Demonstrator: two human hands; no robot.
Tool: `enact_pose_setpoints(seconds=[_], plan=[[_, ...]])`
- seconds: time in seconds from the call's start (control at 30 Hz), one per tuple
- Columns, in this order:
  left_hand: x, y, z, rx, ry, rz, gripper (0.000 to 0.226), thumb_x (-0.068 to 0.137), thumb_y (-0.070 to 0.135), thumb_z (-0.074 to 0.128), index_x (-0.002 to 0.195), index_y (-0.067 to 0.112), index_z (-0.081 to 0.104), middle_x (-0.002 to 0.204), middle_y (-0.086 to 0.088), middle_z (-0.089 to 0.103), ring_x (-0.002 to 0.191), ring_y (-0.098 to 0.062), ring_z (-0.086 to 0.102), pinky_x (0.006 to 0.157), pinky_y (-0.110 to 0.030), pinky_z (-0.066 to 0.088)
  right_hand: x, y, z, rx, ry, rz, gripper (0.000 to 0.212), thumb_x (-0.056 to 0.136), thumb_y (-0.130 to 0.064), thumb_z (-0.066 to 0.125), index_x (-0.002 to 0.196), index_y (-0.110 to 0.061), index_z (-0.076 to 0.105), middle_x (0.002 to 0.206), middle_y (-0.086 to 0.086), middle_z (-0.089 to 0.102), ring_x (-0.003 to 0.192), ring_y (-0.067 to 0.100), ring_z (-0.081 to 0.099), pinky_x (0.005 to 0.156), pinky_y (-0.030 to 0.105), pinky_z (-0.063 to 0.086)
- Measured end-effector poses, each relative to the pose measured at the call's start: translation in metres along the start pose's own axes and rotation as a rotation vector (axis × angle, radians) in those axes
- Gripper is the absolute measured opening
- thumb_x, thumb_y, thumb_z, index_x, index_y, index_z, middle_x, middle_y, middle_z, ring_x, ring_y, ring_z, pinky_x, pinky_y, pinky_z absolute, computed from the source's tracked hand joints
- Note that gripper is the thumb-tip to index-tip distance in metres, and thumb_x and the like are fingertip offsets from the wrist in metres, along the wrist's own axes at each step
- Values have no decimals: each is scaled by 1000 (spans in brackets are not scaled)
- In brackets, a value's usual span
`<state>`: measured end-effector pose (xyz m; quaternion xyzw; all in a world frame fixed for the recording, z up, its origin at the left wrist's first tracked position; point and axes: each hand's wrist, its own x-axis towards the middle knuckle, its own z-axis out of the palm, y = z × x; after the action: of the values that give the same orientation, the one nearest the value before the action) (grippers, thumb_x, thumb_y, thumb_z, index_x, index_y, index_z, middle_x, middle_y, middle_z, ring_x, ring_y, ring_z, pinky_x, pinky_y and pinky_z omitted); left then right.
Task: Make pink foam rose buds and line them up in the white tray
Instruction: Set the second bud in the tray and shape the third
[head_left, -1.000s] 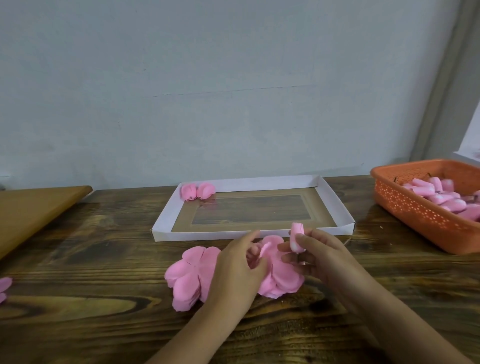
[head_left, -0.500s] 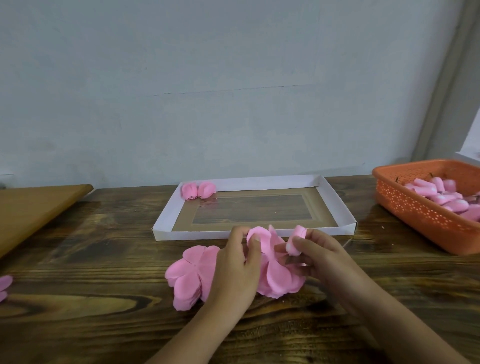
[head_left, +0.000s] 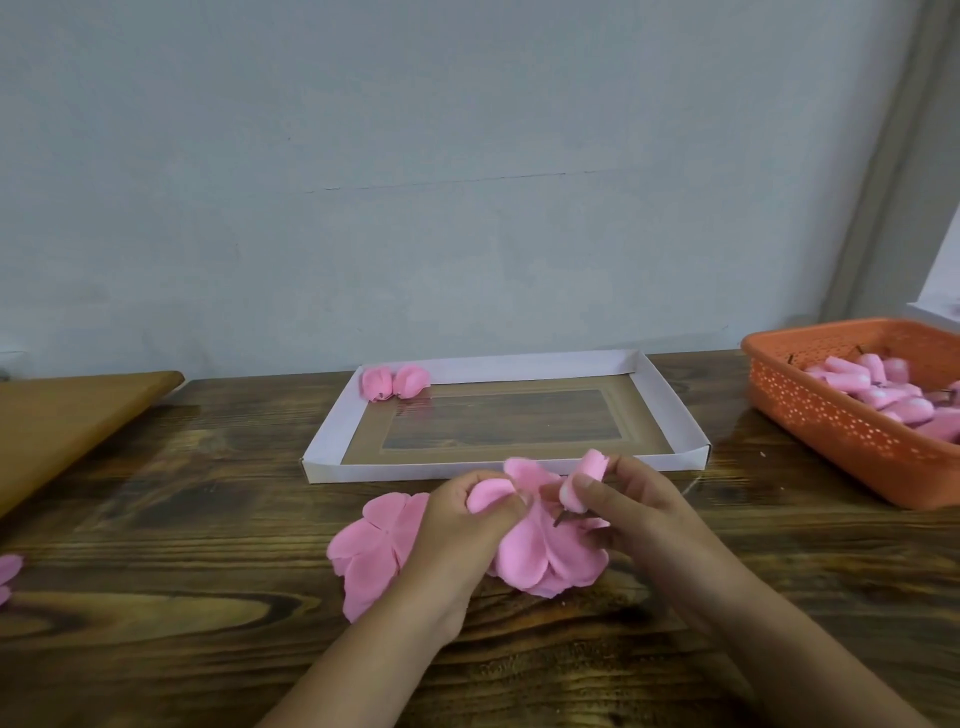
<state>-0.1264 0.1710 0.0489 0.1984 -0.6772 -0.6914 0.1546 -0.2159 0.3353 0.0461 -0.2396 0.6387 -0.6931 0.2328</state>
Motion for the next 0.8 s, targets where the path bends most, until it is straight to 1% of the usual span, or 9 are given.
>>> enact_pose_setpoints(seconds=[0.07,0.13,0.2,0.3,0.47,0.53,0.6,0.7,0.8], plan=[[0,0,2,-34,10,-48,11,95,19,70,107,18,71,97,-1,79,96,-23,75,85,-47,63,0,-1,1,6,3,-27,51,84,-47,73,119,-13,59,111,7,76,102,26,73,89,46,58],[0,-1,3,-64,14,-69,12,96,17,69,108,20,71,99,-3,79,100,-26,74,87,-53,61,-2,-3,2,-10,-15,-70,45,84,-43,69,118,-16,56,108,5,77,98,25,75,82,40,61],[0,-2,3,-84,4,-75,16,97,15,68,111,22,70,106,-5,77,102,-27,74,88,-54,61,-3,-5,4,-37,-9,-123,40,85,-39,67,115,-15,57,107,1,77,97,22,75,77,32,62],[0,-5,2,-96,-4,-76,26,97,14,67,115,32,66,117,-1,72,108,-23,71,91,-50,61,-3,-5,6,-56,35,-205,35,83,-33,68,110,-11,62,104,5,77,96,22,74,78,31,61],[2,-9,2,-112,-36,-68,54,98,10,64,144,34,49,133,2,65,117,-22,67,96,-48,59,-2,-3,8,-24,36,-255,31,84,-24,67,109,-7,62,99,8,78,91,23,74,71,27,58],[2,-9,1,-132,-62,-82,49,99,10,64,139,33,50,128,-1,69,113,-23,70,91,-47,61,-2,-1,9,-16,20,-244,32,84,-23,67,111,-8,61,99,7,79,90,23,75,71,26,59],[1,-8,0,-130,-133,-71,31,100,9,59,128,22,62,119,-7,74,107,-26,73,85,-50,62,-1,1,9,-8,12,-238,32,85,-22,67,113,-8,61,101,8,78,92,26,75,74,30,61],[-3,-3,-1,-126,-193,-63,25,103,11,54,116,22,72,108,-10,78,100,-30,76,76,-50,63,-1,2,10,3,11,-241,31,87,-21,66,114,-8,61,104,8,78,96,27,75,77,33,61],[-5,-1,-1,-124,-218,-85,21,104,12,55,117,13,70,106,-14,78,98,-33,76,80,-53,63,-2,2,11,-8,30,-234,28,90,-18,64,115,-8,60,106,7,78,98,28,74,80,38,62]])
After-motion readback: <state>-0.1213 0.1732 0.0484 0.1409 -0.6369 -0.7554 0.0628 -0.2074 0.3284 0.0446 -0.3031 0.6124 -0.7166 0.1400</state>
